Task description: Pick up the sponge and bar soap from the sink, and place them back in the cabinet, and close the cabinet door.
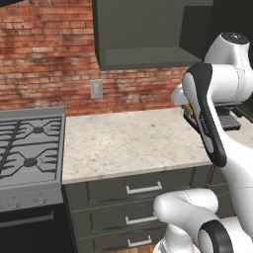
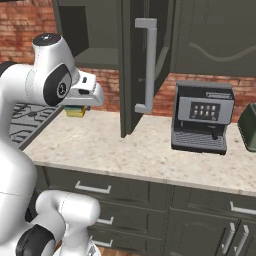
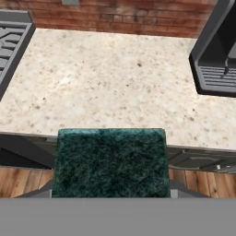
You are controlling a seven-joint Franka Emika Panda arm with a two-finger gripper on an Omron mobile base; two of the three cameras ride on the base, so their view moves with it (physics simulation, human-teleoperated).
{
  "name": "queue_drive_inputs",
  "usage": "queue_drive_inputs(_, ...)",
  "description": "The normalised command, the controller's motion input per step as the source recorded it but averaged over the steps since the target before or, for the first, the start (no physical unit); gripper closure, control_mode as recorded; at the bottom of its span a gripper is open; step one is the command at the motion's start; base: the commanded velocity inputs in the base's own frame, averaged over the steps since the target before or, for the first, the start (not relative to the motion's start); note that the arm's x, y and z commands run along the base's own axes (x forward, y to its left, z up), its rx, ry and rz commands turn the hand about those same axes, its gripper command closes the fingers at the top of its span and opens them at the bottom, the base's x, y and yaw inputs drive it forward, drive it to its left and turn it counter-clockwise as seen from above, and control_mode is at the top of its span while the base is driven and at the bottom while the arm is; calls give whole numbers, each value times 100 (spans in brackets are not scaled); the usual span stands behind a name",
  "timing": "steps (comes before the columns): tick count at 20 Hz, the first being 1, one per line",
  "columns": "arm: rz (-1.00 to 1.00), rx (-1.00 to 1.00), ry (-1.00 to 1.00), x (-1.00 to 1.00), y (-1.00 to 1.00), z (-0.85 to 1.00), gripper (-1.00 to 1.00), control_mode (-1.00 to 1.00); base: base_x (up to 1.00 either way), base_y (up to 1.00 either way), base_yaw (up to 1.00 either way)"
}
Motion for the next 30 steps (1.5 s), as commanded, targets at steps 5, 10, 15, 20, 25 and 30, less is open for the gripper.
queue_drive_inputs(5, 0, 0, 0, 12, 0, 0, 100, -100, 1, 0, 0)
queue_drive_inputs(10, 0, 0, -7, 13, 0, 0, 100, -100, 0, 0, 0)
queue_drive_inputs(15, 0, 0, -11, 18, 0, 0, 100, -100, 0, 0, 0)
queue_drive_inputs(20, 0, 0, -11, 22, 0, 1, 100, -100, 0, 0, 0)
queue_drive_inputs(25, 0, 0, -14, 7, 0, 10, 100, -100, 0, 0, 0)
queue_drive_inputs(30, -1, 0, -6, 0, 0, 34, 100, -100, 0, 0, 0)
